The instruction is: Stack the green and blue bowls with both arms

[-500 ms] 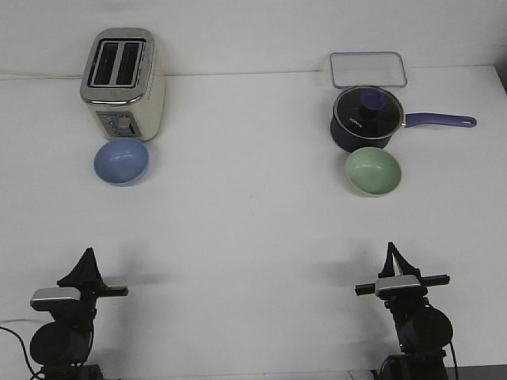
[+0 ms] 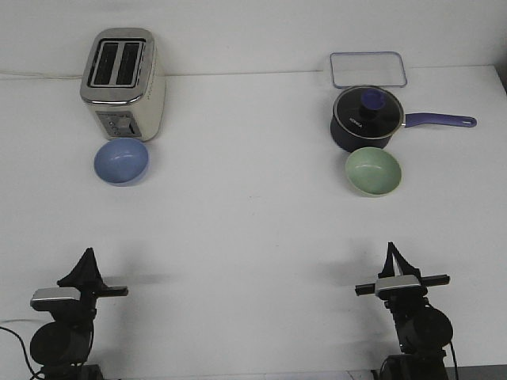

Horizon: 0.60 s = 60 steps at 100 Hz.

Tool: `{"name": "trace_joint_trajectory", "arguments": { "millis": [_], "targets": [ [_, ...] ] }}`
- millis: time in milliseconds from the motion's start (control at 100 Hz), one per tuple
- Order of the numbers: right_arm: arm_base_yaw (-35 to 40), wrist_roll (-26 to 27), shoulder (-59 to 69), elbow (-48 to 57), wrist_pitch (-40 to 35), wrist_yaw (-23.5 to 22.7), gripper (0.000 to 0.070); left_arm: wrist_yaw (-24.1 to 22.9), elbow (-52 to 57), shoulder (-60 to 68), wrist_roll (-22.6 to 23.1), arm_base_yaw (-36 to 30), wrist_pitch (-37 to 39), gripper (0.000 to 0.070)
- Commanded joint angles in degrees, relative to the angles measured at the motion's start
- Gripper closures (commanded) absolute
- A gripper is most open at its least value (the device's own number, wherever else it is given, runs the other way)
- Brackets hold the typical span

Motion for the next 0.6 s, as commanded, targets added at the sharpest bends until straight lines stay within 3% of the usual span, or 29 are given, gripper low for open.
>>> {"name": "trace_joint_trajectory", "arguments": {
  "millis": [0, 330, 590],
  "targets": [
    [0.0, -2.3, 0.0, -0.1, 0.9, 0.1, 0.07, 0.1, -1.1, -0.1, 0.3, 0.1, 0.6, 0.0685],
    [0.0, -1.6, 0.0, -0.1, 0.9, -0.1, 0.07, 0.1, -1.1, -0.1, 0.3, 0.1, 0.6, 0.0685],
    [0.0, 11.4, 0.0, -0.1, 2.4, -0.2, 0.07, 0.1, -1.1, -0.1, 0.3, 0.1, 0.6, 0.0685]
  ]
}}
